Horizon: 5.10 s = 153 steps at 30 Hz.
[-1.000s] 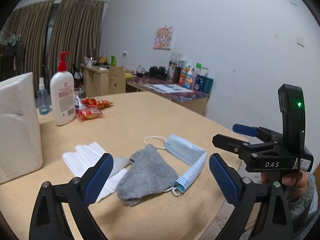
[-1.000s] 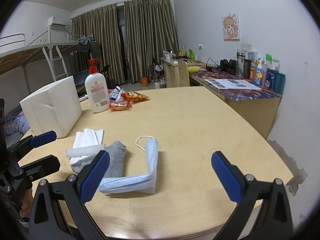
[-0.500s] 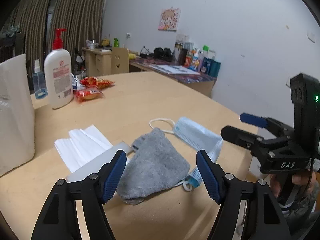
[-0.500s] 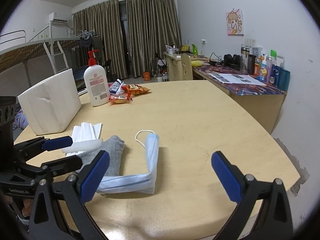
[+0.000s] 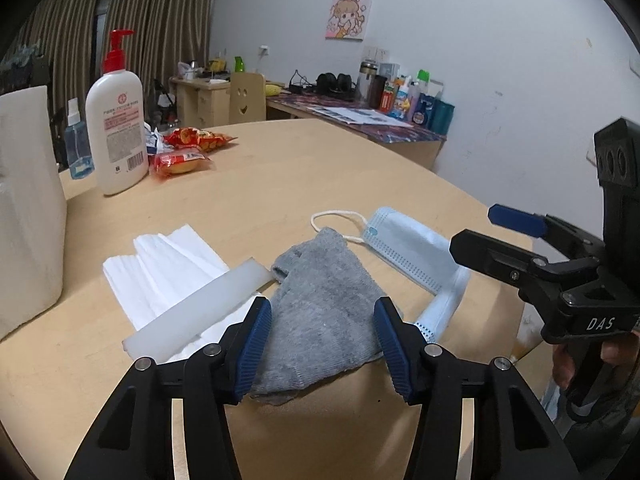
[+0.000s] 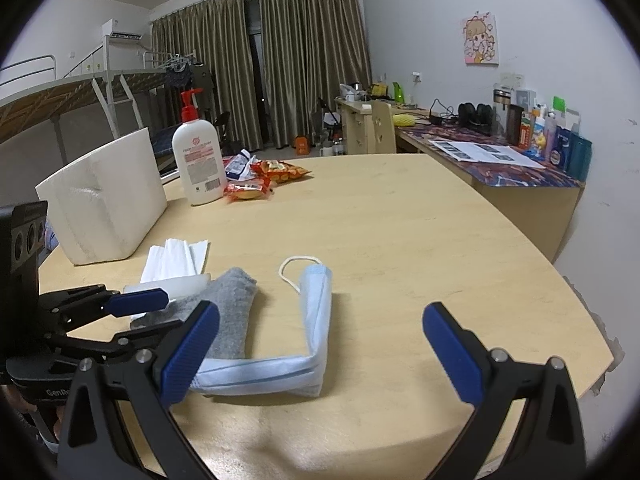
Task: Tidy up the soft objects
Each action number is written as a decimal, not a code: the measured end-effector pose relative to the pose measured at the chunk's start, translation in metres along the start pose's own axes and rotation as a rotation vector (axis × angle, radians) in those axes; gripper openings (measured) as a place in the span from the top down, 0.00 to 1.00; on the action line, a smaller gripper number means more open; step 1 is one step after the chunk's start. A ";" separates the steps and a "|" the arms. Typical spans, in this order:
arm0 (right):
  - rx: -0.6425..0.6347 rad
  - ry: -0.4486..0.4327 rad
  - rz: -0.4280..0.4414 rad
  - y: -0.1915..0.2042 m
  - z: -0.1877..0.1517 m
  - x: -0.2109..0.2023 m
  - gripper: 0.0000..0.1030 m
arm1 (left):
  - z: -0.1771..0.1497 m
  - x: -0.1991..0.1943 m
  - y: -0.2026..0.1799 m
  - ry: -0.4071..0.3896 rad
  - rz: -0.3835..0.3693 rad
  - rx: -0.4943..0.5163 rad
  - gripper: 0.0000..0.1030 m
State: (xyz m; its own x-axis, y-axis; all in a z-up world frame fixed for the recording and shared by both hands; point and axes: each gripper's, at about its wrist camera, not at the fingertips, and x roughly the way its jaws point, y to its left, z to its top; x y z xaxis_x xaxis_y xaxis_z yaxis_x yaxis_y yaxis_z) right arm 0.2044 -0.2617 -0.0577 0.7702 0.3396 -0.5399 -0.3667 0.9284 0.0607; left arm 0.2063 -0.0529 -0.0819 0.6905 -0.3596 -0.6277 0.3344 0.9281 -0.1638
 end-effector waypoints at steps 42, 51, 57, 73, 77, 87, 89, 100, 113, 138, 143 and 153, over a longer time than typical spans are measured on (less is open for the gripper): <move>0.004 0.163 0.022 -0.005 -0.009 0.035 0.33 | -0.001 0.026 0.007 0.107 0.046 -0.005 0.90; -0.011 0.217 0.040 -0.001 -0.019 0.038 0.59 | -0.002 0.026 0.007 0.104 0.045 -0.002 0.90; -0.018 0.199 0.040 0.000 -0.021 0.036 0.75 | -0.002 0.025 0.007 0.100 0.049 -0.003 0.90; 0.079 0.085 0.013 -0.028 -0.009 0.006 0.76 | 0.001 0.001 -0.002 0.019 0.031 0.015 0.91; 0.091 0.062 0.012 -0.031 -0.006 -0.001 0.76 | 0.007 -0.012 -0.006 -0.011 0.032 0.022 0.91; 0.086 -0.020 0.023 -0.028 0.005 -0.025 0.76 | 0.022 -0.061 -0.016 -0.132 0.062 0.032 0.91; 0.086 -0.040 0.029 -0.027 0.008 -0.031 0.76 | 0.024 -0.071 -0.016 -0.158 0.074 0.033 0.91; 0.059 -0.109 0.052 -0.012 0.019 -0.052 0.76 | 0.019 -0.100 -0.021 -0.187 0.091 0.060 0.95; 0.048 -0.091 0.072 -0.006 0.014 -0.048 0.76 | -0.021 -0.068 -0.006 -0.038 0.054 0.010 0.94; 0.074 -0.064 0.065 -0.014 0.003 -0.047 0.76 | -0.036 -0.029 -0.023 0.059 0.158 0.075 0.75; 0.068 -0.062 0.066 -0.014 0.003 -0.047 0.76 | -0.038 -0.043 -0.027 -0.034 0.131 0.100 0.31; 0.062 -0.069 0.069 -0.012 0.003 -0.050 0.76 | -0.036 -0.026 -0.025 0.055 0.095 0.064 0.27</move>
State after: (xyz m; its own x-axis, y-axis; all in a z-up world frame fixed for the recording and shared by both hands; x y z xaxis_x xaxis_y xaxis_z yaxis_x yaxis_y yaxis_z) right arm 0.1724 -0.2891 -0.0288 0.7790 0.4107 -0.4738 -0.3887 0.9092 0.1490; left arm 0.1565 -0.0630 -0.0888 0.6854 -0.2625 -0.6792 0.3102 0.9491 -0.0538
